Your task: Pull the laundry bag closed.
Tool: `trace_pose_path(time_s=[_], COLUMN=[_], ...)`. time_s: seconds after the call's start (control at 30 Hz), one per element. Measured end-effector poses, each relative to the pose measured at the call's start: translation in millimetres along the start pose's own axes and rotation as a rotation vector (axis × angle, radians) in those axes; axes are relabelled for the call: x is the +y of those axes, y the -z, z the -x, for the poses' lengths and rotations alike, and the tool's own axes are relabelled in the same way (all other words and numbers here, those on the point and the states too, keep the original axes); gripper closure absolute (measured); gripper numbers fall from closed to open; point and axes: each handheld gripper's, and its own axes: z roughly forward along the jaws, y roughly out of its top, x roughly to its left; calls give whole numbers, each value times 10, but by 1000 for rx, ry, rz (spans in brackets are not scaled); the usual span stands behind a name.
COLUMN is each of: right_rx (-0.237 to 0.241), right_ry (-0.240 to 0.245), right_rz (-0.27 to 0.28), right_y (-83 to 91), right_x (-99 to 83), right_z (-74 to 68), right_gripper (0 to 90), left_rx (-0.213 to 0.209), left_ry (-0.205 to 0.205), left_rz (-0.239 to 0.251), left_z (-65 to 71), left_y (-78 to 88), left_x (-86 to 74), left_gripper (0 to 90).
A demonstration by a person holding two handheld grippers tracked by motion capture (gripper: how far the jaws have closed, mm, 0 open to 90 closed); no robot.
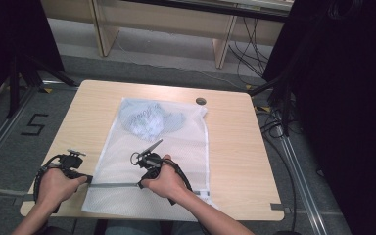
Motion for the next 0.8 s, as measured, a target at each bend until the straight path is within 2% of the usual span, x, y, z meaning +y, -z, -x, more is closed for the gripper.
trace_pose_path(time_s=[0.13, 0.2, 0.3, 0.37, 0.43, 0.53, 0.67, 0.7, 0.73, 0.8], right_rx=[-1, -1, -3, -5, -4, -15, -11, -17, -48, -42], right_ry=[2, -22, 4, -15, -3, -20, -16, -6, -12, -29], right_rz=[2, 1, 0, -3, 1, 3, 4, -3, -7, -5], right_y=[12, 11, 16, 20, 27, 37, 67, 75, 88, 119], right_x=[-20, -40, -48, -55, -59, -67, -80, -79, -83, -96], right_z=[28, 36, 64, 58, 79, 86, 105, 113, 114, 183], right_gripper=[867, 866, 866, 866, 866, 866, 867, 900, 900, 900], left_rx=[0, 1, 2, 2, 2, 8, 6, 3, 3, 12], left_ry=[0, -1, -1, -1, -1, 9, 7, 1, 2, 5], left_rz=[-1, -1, -1, 0, 0, 7, 6, 1, 2, -9], left_z=[0, 0, 2, 2, 1, 9, 8, 5, 5, 7], left_y=[0, 0, 0, -1, 0, -9, -6, -2, -3, 0], left_x=[1, 1, 2, 2, 2, 1, 1, 2, 2, 9], left_gripper=[896, 896, 896, 896, 896, 896, 896, 896, 896, 896])
